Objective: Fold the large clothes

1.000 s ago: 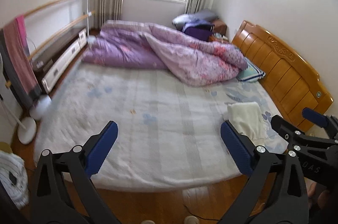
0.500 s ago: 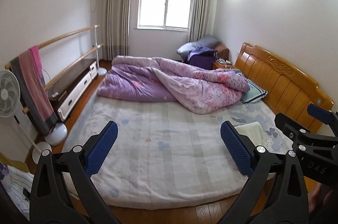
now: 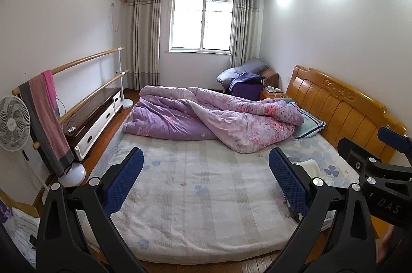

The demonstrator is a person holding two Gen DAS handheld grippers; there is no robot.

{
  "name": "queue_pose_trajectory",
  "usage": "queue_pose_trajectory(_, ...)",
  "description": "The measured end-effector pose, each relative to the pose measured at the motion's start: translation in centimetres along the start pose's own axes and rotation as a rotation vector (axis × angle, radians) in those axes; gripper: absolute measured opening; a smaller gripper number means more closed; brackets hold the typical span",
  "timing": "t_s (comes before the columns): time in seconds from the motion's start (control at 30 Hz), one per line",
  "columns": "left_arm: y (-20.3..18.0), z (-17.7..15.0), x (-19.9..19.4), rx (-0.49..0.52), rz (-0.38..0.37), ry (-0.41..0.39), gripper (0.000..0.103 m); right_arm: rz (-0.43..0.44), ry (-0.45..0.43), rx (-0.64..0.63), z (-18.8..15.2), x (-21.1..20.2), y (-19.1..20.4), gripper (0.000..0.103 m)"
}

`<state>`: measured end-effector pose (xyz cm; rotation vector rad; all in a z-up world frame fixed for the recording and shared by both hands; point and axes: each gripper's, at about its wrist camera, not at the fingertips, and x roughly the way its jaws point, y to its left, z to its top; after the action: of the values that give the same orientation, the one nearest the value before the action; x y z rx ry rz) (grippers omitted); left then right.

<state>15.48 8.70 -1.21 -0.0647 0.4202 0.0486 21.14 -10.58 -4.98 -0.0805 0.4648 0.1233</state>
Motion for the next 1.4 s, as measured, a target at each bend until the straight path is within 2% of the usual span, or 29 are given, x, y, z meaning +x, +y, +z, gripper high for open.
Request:
queue_pose_trajectory(0.3,-0.4,0.4,-2.3,0.000,0.018,-0.025,0.098,0.004,-0.024,-0.001,-0.1,-1.2,0.6,0.092)
queue_pose_trajectory(0.63,-0.3,0.6,-2.7,-0.008,0.017,-0.033,0.098,0.005,-0.028,0.002,-0.5,-1.3,0.3,0.092)
queue_pose_trajectory(1.4,0.3,0.4,-1.3,0.000,0.027,-0.022,0.098,0.016,-0.018,0.002,0.7,-1.9,1.0,0.093)
